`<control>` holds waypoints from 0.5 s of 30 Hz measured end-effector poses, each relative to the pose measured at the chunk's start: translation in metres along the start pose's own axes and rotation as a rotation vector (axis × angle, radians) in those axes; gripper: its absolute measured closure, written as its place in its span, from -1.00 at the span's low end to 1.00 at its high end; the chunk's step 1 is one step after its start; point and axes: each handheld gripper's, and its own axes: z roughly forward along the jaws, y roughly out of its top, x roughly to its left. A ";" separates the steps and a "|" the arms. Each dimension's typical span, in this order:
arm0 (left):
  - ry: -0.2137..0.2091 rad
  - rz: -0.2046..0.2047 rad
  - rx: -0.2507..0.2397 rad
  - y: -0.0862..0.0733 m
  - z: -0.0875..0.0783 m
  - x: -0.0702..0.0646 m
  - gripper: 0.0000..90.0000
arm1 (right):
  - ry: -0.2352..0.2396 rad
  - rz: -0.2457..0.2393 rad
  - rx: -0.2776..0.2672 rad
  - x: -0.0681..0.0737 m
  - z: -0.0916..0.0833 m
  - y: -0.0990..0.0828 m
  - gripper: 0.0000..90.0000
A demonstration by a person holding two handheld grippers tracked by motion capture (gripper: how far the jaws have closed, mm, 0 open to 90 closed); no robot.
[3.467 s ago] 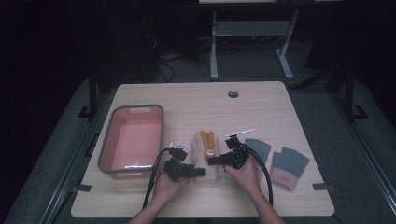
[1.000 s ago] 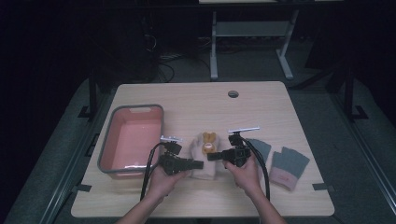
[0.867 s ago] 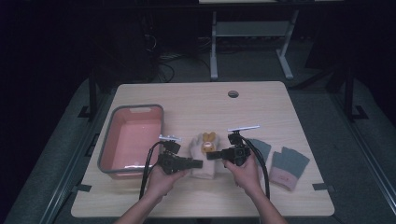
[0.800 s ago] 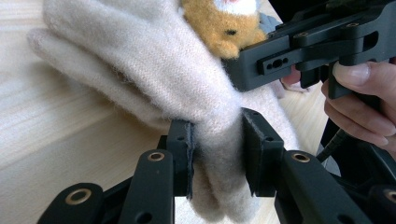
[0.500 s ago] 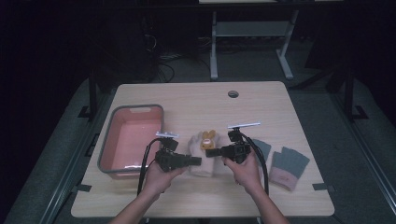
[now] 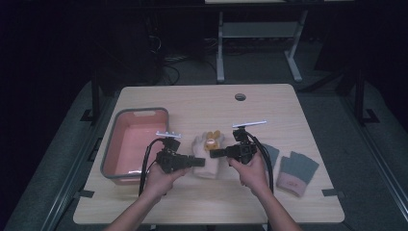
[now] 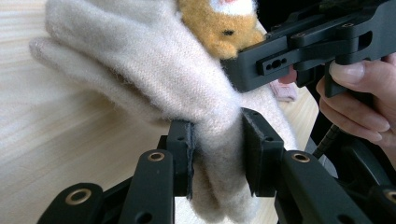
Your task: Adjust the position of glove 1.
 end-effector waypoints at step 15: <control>-0.006 0.009 -0.015 0.010 -0.016 0.001 0.49 | -0.006 -0.026 0.007 0.015 -0.002 0.014 0.83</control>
